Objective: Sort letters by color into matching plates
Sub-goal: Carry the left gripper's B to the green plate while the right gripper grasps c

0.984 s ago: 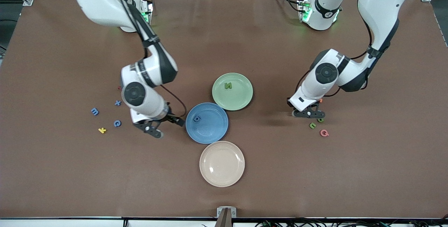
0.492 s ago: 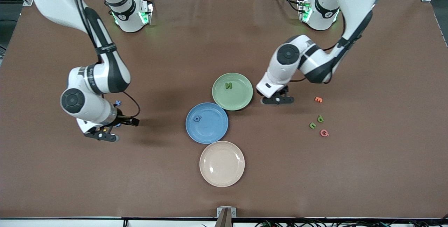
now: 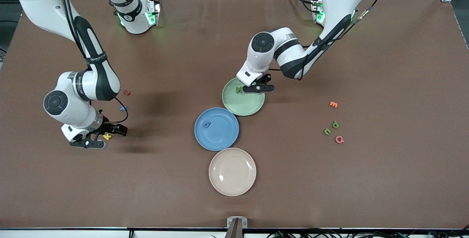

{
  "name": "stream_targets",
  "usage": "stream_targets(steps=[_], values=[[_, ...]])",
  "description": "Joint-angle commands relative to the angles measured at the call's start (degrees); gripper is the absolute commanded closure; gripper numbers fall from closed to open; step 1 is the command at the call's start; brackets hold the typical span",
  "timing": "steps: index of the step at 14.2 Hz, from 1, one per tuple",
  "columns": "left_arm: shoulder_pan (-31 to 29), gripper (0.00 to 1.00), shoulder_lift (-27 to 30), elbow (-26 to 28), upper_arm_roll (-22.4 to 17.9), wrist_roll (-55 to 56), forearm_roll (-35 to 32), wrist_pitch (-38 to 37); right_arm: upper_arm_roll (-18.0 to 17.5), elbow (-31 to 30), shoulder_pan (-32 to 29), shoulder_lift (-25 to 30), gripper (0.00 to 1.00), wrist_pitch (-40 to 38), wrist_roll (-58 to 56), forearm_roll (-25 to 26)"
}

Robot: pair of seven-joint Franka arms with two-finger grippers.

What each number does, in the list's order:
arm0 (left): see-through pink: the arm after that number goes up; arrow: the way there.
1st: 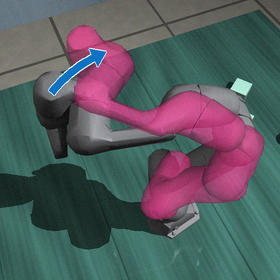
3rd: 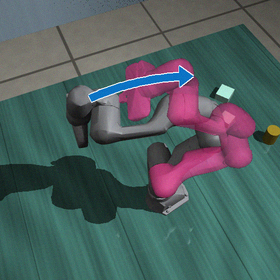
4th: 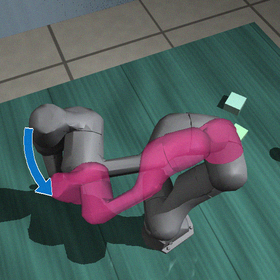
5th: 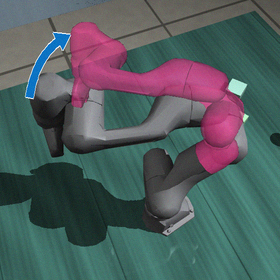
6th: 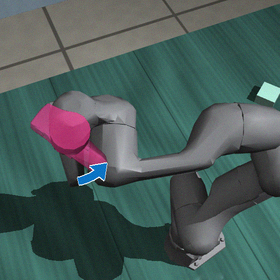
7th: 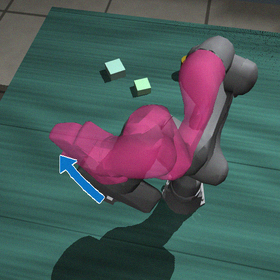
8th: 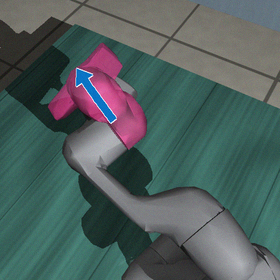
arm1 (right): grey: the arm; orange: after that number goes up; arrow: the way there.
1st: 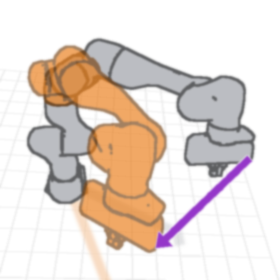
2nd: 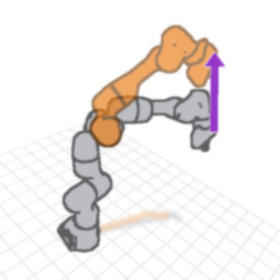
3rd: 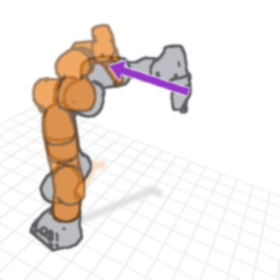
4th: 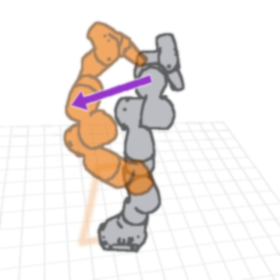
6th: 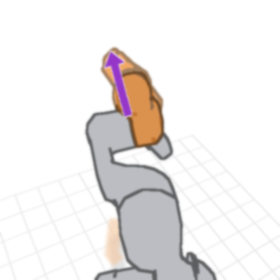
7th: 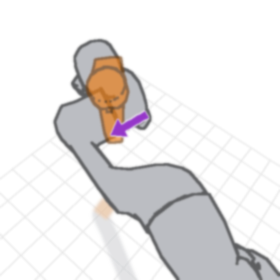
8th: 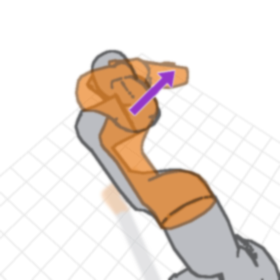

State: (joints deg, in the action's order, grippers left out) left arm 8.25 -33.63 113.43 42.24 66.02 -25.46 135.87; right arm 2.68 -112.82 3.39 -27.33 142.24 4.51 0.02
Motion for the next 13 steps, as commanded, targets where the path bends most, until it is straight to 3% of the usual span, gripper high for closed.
stream_targets(steps=[1,5,8,9,11,13], values=[[2.3,0.87,-2.7,-3.1,-0.6,2.0,-0.6,-1.1,-1.3,-3.0,-1.0,-0.6,0.0,3.7,-0.7,0.7],[7.8,0.86,-4.4,-5.0,-5.1,2.7,-0.7,-1.1,-1.3,-5.0,-1.0,-3.3,0.05,8.8,-0.6,0.6],[8.7,0.83,-5.0,-5.6,-5.9,2.6,-0.7,-1.1,-1.3,-5.0,-1.2,-4.1,0.21,8.9,-0.6,0.6],[8.6,0.75,-5.0,-5.6,-5.9,2.6,-0.8,-1.1,-1.3,-5.1,-1.4,-4.2,0.27,8.8,-0.6,0.6],[8.5,0.45,-4.9,-5.6,-5.9,2.4,-0.8,-1.1,-1.3,-5.1,-1.5,-4.2,0.41,8.8,-0.6,0.6],[7.8,0.34,-4.4,-5.7,-5.9,2.3,-0.7,-1.2,-1.3,-5.1,-1.5,-4.2,0.5,8.6,-0.6,0.6]])
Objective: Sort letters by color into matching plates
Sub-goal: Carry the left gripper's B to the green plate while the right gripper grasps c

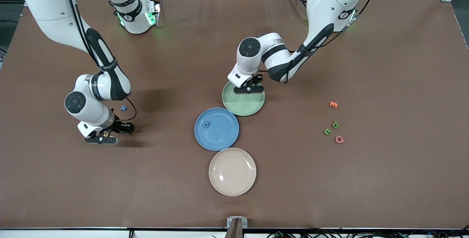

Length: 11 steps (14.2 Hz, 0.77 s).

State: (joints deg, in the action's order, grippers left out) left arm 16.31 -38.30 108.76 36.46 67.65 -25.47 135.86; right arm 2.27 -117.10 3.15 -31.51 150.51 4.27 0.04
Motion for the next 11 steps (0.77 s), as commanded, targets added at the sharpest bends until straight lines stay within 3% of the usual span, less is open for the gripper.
stream_targets(steps=[1,4,9,11], values=[[-0.5,0.34,0.5,-1.0,0.0,0.6,-0.6,-1.3,-0.9,-0.8,-1.3,0.0,0.5,0.2,-0.3,0.6],[-2.3,0.33,2.4,-0.9,0.0,0.1,-0.1,-2.8,-0.9,-0.8,-1.3,0.0,0.51,0.1,-0.2,0.6],[-11.4,0.31,6.3,1.4,0.6,-9.5,-0.1,-2.8,-0.9,-0.8,-1.3,0.0,0.94,0.0,-0.2,0.6],[-15.1,0.31,7.4,2.0,1.0,-11.8,-0.2,-2.8,-0.9,-0.6,-1.2,0.5,0.98,-1.1,-0.1,0.6]])
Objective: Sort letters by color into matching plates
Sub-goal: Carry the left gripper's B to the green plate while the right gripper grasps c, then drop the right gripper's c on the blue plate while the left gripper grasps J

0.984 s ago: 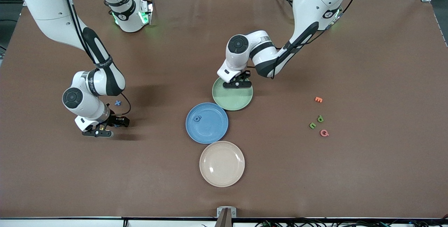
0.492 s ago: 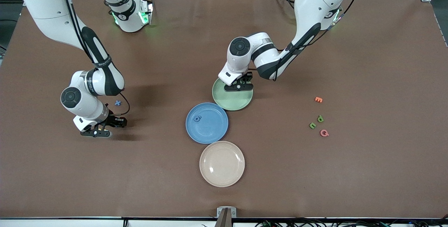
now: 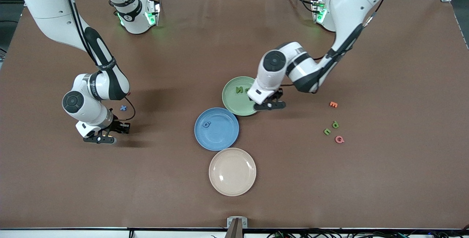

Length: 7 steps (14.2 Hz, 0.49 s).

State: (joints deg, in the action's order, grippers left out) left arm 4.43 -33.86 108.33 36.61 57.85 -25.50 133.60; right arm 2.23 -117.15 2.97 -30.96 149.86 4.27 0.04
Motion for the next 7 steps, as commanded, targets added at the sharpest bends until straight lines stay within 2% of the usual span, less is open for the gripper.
stream_targets(steps=[1,5,7], values=[[-4.9,0.31,3.6,2.5,0.9,-3.7,-0.1,-0.6,-0.8,-0.2,-0.9,0.4,0.99,-2.0,0.3,0.6],[-11.9,0.31,3.7,2.8,0.9,-10.3,-0.8,-0.5,-1.4,3.4,0.2,3.2,0.99,-11.8,3.8,-0.1],[-15.3,0.31,3.4,3.2,0.8,-12.9,-1.0,-0.5,-1.5,4.8,3.2,4.1,0.99,-15.0,9.3,-0.4]])
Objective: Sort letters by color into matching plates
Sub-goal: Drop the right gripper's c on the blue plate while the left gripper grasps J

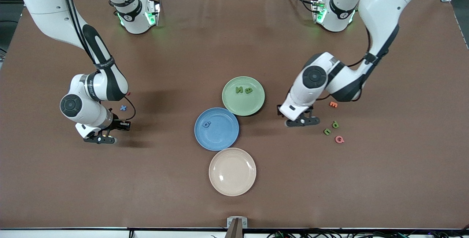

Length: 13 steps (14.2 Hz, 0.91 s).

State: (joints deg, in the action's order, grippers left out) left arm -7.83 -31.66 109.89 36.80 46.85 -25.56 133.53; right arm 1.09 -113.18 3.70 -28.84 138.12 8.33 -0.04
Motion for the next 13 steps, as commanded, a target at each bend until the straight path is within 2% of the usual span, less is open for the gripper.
stream_targets(steps=[1,3,7,13], values=[[-4.8,0.31,1.2,1.8,0.6,-3.3,-2.1,-0.5,-0.4,1.1,4.6,2.5,0.99,-3.6,9.6,-0.3],[-8.1,0.31,0.8,2.3,0.6,-4.6,-5.5,-0.5,-0.5,2.0,9.5,2.5,1.0,-3.6,18.8,-0.7],[-11.8,0.31,-1.1,2.1,0.6,-7.5,-7.2,-0.4,-0.4,6.6,20.0,1.4,1.0,-3.6,34.8,-5.0],[-13.6,0.33,-6.4,0.0,0.2,-7.6,-11.3,2.7,-0.3,15.8,29.9,-7.0,0.99,-2.9,53.0,-5.1]])
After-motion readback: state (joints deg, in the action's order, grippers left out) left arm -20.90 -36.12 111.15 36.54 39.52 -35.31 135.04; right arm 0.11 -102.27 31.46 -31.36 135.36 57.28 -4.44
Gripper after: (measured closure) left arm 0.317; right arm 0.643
